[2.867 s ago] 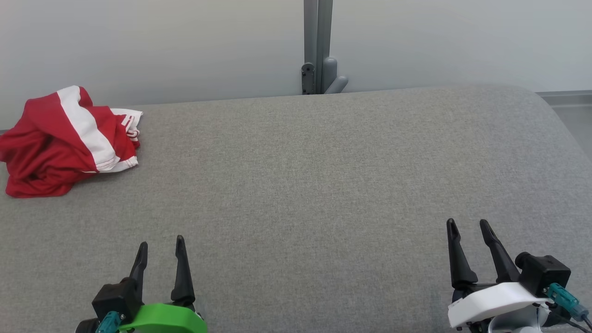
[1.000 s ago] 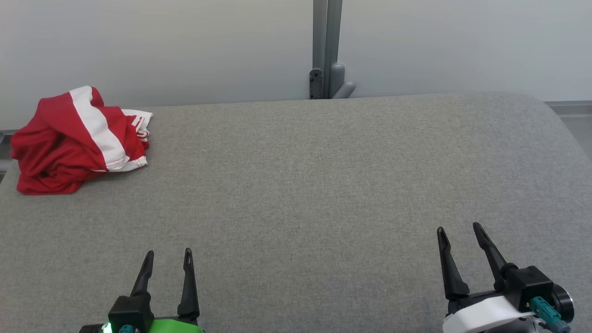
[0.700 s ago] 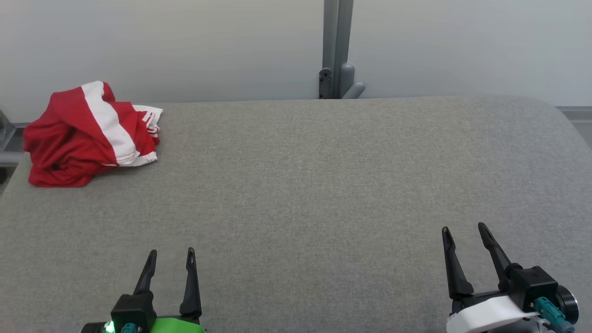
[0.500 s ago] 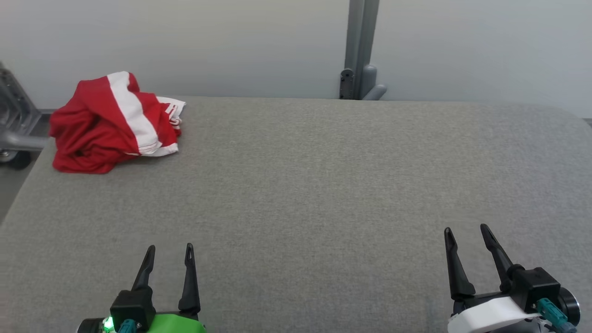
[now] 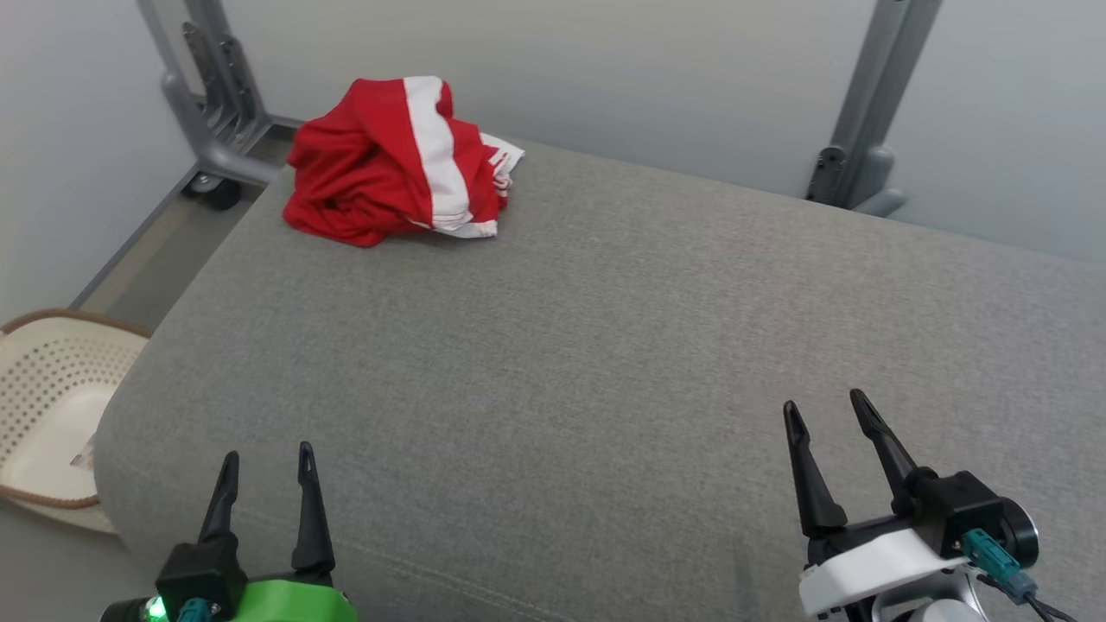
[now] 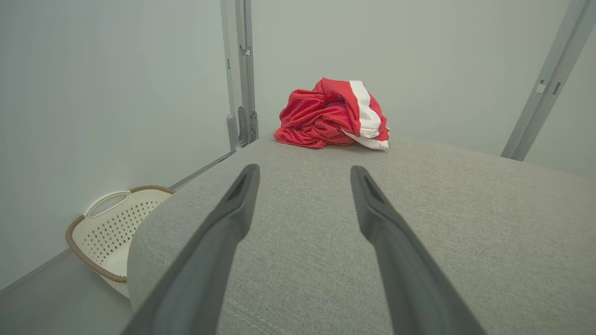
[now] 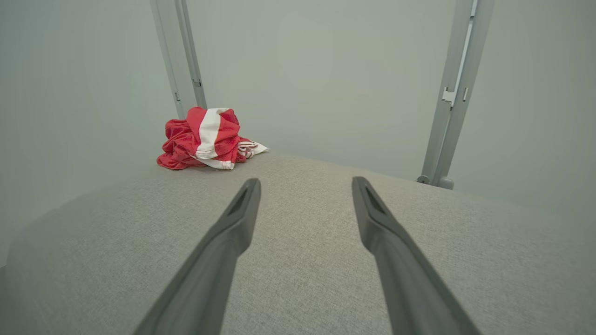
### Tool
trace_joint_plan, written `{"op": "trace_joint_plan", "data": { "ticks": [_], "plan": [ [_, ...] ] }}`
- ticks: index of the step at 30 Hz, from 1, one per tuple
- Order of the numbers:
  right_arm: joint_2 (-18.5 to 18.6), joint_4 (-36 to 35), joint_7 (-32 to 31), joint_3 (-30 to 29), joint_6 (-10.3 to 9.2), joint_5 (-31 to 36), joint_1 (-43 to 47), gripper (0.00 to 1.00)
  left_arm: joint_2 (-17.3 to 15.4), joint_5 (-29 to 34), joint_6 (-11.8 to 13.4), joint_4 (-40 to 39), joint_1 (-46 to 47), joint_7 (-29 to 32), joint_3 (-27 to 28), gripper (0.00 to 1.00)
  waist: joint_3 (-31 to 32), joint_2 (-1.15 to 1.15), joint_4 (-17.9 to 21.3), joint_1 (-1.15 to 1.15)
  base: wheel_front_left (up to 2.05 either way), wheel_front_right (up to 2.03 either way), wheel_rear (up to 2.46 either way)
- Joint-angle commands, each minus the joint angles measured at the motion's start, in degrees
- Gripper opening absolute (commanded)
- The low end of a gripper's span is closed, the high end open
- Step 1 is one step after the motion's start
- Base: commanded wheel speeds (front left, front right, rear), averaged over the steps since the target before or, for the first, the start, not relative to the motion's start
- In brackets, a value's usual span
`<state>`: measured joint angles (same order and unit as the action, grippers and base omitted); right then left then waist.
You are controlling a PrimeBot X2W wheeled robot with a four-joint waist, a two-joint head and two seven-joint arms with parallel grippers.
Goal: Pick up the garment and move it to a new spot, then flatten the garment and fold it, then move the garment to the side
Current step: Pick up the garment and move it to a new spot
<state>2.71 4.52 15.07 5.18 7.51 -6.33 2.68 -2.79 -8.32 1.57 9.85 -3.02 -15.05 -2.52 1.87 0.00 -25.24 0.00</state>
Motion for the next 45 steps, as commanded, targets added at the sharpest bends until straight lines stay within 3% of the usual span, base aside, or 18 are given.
{"op": "trace_joint_plan", "data": {
  "ticks": [1,8,20,24,32,39,45],
  "plan": [
    [0.3,0.8,0.2,0.8,-0.04,0.5,-1.4,1.0,-0.2,-0.9,0.7,-1.0,-1.0,-0.1,0.5,1.0,-2.5,0.0,-4.4,0.0,0.0,0.0,0.0],
    [0.3,2.5,0.2,3.1,-0.04,1.2,-4.2,1.0,-0.2,-2.1,2.5,-3.4,-2.5,-0.1,1.4,1.0,-3.5,0.0,-5.0,0.0,0.0,0.0,0.0],
    [0.3,2.8,0.2,2.2,-0.04,1.6,-4.3,1.0,-0.2,-2.6,3.0,-4.1,-2.7,-0.1,0.9,1.0,-3.6,0.0,-5.1,0.0,0.0,0.0,0.0],
    [0.3,2.2,0.2,1.0,-0.04,1.7,-3.2,1.0,-0.2,-1.5,2.2,-3.5,-1.1,-0.1,0.8,1.0,-3.9,0.0,-5.3,0.0,0.0,0.0,0.0],
    [0.3,-0.9,0.2,-4.0,-0.04,2.8,-0.9,1.0,-1.3,1.0,-2.0,-0.2,9.9,-0.1,1.9,1.0,-7.1,0.0,-5.5,0.0,0.0,0.0,0.0],
    [0.3,-4.1,0.2,-4.2,-0.04,6.9,-5.3,1.0,-4.4,0.7,-4.5,4.5,27.1,-0.1,4.4,1.0,-16.7,0.0,1.8,0.0,0.0,0.0,0.0],
    [0.3,-6.2,0.2,-3.8,-0.04,9.7,-9.5,1.0,-8.7,-0.5,-6.9,14.6,43.8,2.7,3.9,1.0,-24.4,0.0,8.4,0.0,0.0,0.0,0.0]
  ]
}}
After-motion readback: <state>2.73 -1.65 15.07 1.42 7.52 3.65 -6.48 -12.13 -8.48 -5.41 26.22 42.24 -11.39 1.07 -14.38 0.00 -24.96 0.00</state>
